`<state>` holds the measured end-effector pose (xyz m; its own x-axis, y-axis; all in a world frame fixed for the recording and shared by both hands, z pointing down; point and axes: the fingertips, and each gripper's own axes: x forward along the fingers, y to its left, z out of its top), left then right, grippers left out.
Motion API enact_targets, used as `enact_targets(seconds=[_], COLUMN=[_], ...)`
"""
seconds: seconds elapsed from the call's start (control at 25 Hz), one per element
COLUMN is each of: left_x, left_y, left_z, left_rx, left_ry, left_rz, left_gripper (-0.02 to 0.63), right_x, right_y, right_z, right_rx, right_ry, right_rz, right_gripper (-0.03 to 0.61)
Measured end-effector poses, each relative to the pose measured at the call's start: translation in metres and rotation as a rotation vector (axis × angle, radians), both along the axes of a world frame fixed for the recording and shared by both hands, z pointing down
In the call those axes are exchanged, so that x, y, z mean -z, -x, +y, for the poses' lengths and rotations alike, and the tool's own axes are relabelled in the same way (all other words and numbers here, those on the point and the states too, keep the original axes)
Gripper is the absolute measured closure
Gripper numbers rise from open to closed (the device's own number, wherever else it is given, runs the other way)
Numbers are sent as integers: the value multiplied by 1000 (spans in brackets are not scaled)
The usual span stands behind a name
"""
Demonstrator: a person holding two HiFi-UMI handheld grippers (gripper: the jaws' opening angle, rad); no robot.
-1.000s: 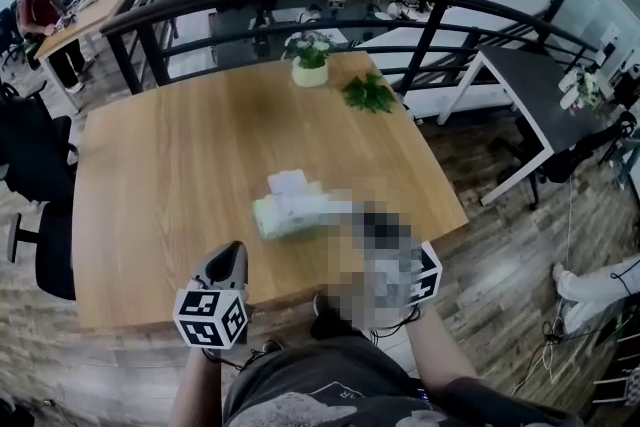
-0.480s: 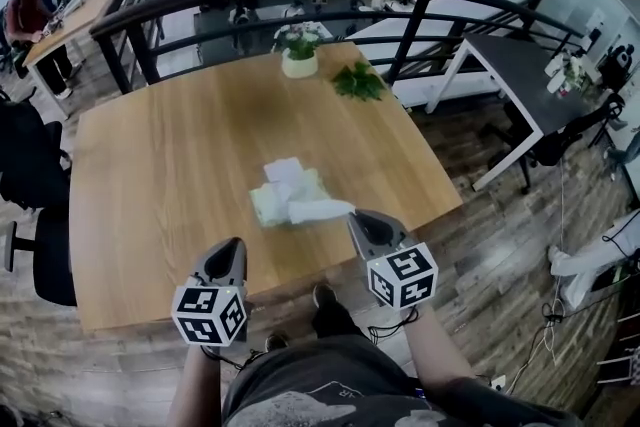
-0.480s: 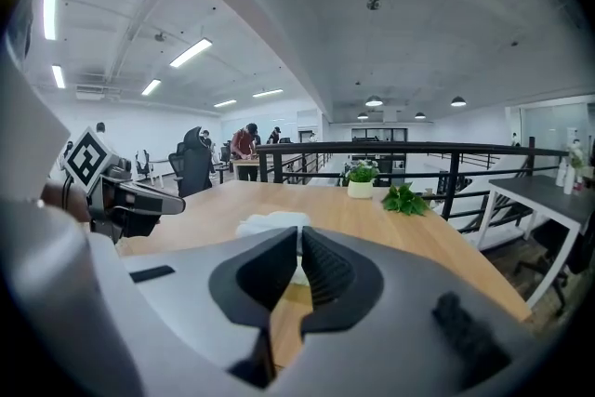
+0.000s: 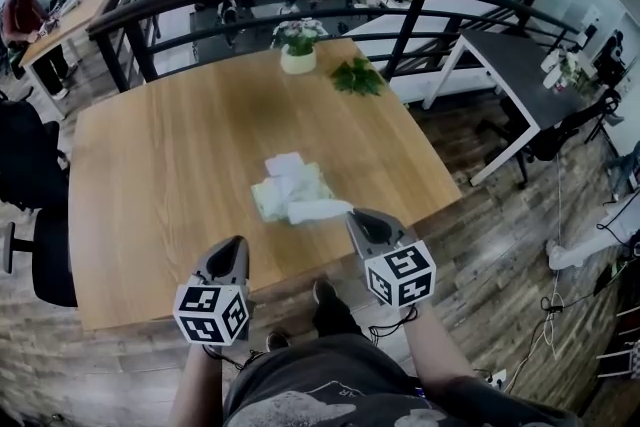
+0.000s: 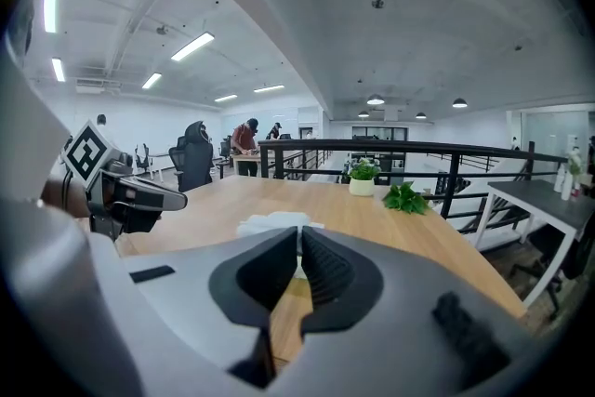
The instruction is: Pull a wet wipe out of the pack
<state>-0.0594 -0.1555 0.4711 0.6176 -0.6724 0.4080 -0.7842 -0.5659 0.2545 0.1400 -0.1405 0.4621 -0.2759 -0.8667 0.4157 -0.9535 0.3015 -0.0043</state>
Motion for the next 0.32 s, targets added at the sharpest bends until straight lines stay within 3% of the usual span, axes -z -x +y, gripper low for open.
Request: enact_targets(seconds=[0.32], left_x=[1], left_y=[10], left_z=[9], left_rx=[-8], left_ry=[-2], left_rz=[6], left_gripper=[595], right_x=[-1], right_y=[13], right_z=[13], right_rx=[9], right_ry=[5], right_rz=[28], right_gripper=[548])
